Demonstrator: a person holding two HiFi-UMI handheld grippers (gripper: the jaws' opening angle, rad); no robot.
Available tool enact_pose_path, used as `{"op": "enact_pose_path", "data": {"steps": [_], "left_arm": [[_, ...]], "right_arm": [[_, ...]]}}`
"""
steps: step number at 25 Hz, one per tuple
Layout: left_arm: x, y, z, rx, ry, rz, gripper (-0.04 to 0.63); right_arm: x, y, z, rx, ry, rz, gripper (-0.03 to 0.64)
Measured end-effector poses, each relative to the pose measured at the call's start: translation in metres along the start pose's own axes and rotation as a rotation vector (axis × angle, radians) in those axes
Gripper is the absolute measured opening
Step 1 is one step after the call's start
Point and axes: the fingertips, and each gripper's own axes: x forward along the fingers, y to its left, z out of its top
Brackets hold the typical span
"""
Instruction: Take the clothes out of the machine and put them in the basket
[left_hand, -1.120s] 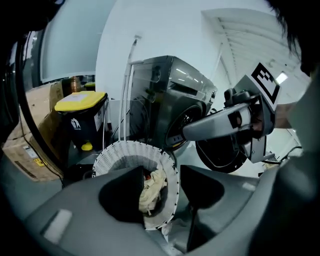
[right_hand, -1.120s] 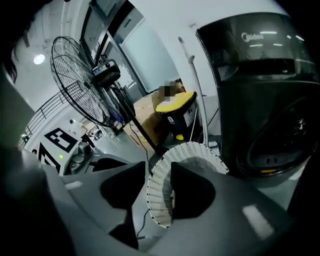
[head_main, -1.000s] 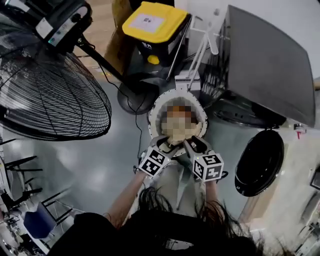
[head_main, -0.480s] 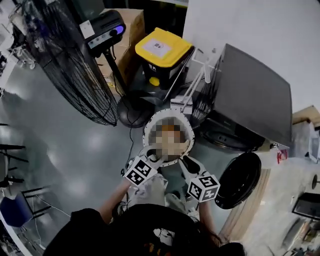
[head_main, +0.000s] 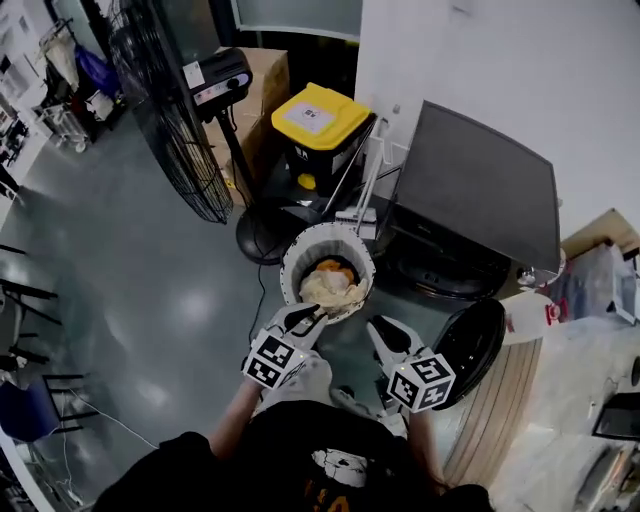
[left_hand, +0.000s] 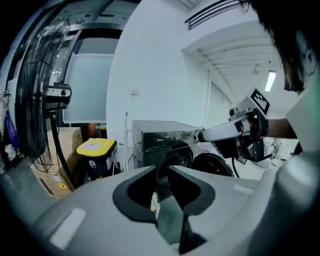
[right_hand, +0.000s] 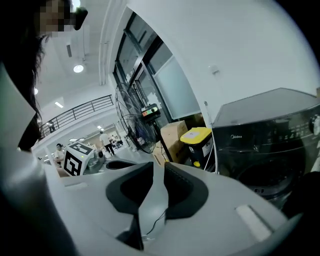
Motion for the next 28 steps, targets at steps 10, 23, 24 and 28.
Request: {"op": "enact_pose_path", "data": {"steps": [10,23,24,28], "left_arm": [[-0.062,-0.058,0.033,0.046,-0.126,0.097,0.046],[-0.103,-0.106,0.046,0.045,-0.193,0.128,0.005],[-0.105,-0.109,0.048,0.050,-0.198,0.125,0.005],[-0.112,-0.120,0.058,0.055,-0.234,0.104,0.005]], "right_arm": [[-0.064,0.028,0.009,-0.133,-0.103,0.064,0.008],[-0.096,0.063,0.006,-0.247,-0.144,0.123,0.009],[-0.098,0.065,0.006,-0.254,-0.145,0.125,0.009],[-0.102,0.072,0.003,-0.281,-0.142,0.126,0.011]]}}
